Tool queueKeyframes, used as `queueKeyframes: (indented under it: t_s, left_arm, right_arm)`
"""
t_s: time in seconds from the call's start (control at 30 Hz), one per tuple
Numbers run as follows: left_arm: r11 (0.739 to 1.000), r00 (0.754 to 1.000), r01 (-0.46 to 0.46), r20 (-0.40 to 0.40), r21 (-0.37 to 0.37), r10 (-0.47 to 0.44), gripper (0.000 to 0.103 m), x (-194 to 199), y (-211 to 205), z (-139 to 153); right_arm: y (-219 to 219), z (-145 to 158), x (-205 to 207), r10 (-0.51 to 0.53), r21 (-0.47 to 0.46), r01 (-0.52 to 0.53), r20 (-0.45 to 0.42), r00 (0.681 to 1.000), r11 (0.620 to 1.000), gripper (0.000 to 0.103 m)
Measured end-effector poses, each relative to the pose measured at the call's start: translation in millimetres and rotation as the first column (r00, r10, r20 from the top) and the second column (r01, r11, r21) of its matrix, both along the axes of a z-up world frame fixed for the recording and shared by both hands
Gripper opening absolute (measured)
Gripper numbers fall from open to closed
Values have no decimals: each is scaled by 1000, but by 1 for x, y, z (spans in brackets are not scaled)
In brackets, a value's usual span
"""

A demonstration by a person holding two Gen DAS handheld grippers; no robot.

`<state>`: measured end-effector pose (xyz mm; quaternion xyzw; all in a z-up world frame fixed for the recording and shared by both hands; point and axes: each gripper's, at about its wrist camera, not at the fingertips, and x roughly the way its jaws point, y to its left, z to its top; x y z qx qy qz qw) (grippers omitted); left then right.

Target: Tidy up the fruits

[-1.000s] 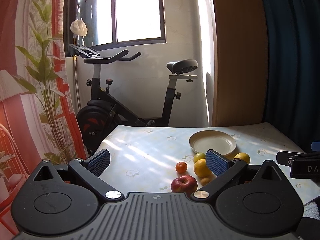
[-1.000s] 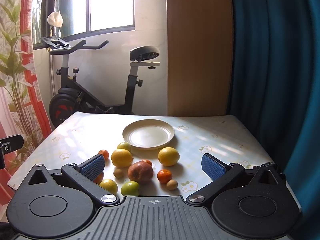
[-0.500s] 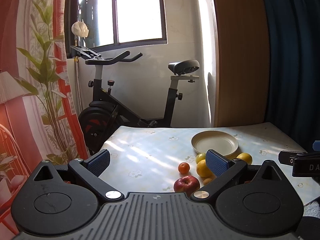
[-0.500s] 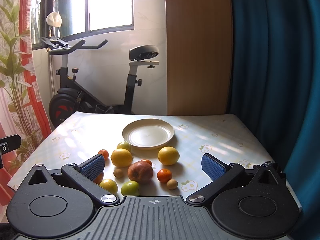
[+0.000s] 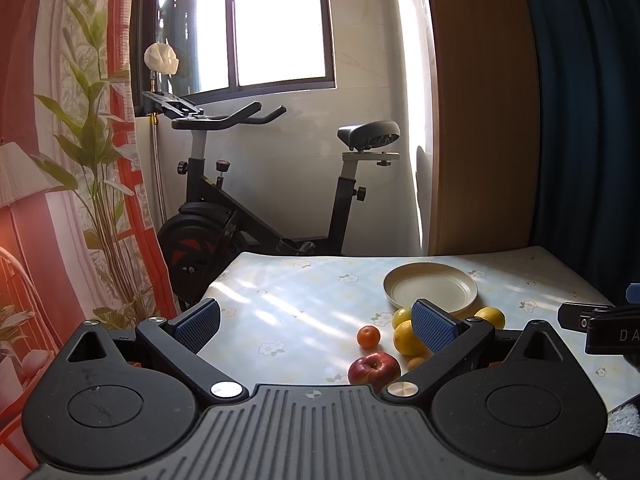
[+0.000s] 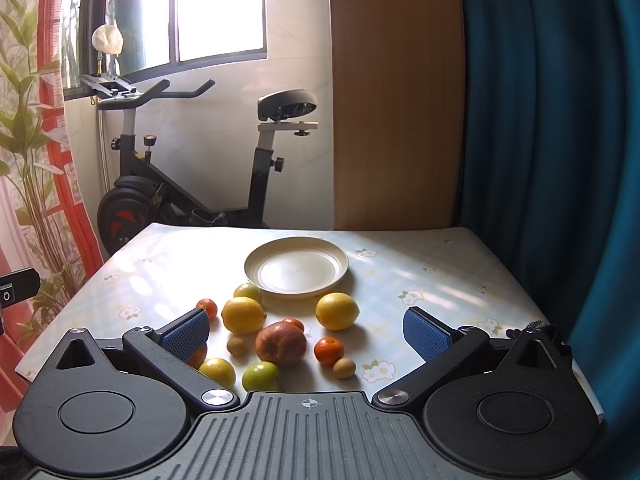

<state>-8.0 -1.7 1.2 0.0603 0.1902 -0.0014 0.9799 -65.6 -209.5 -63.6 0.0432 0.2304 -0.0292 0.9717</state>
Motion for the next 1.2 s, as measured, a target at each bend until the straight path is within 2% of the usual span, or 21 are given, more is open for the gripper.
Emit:
queueKeyframes:
  t_s: [0.37,0.47,0.53,0.77,0.87,0.93,1.03,1.1,1.2]
  left_arm:
    - [1000,1000,-6,-9,-6,6,103,3,2,-1]
    - [1000,1000,-2,-8,9,2,103,6,2,2]
    - [1000,1000,-16,20,24,15,103,10,5,5]
    - [999,999,4,36,36,-5,102,48,7,17]
    - [1000,999,23,41,16,-24,102,67,7,19]
    - [999,998,44,38,-10,-44,102,83,7,16]
    - [996,997,76,35,-40,-75,102,102,7,10]
    - [996,996,79,34,-29,-78,102,115,5,6]
    - [996,996,84,23,-2,-84,102,131,0,-1]
  right_arm:
    - [-1,0,2,4,3,-4,-5,1000,1000,103]
    - [-4,7,4,3,-6,-2,26,1000,1000,103]
    - [-10,13,7,1,4,-1,61,998,1000,103]
    - [-37,26,40,9,16,-11,140,990,1000,103]
    - [-49,26,57,-19,37,14,133,991,999,103]
    - [-58,22,73,-34,60,27,121,992,998,103]
    - [-64,11,90,-59,65,49,154,986,997,103]
    - [-64,4,103,-70,56,62,152,986,996,103]
    - [-70,-9,123,-69,95,59,115,991,994,103]
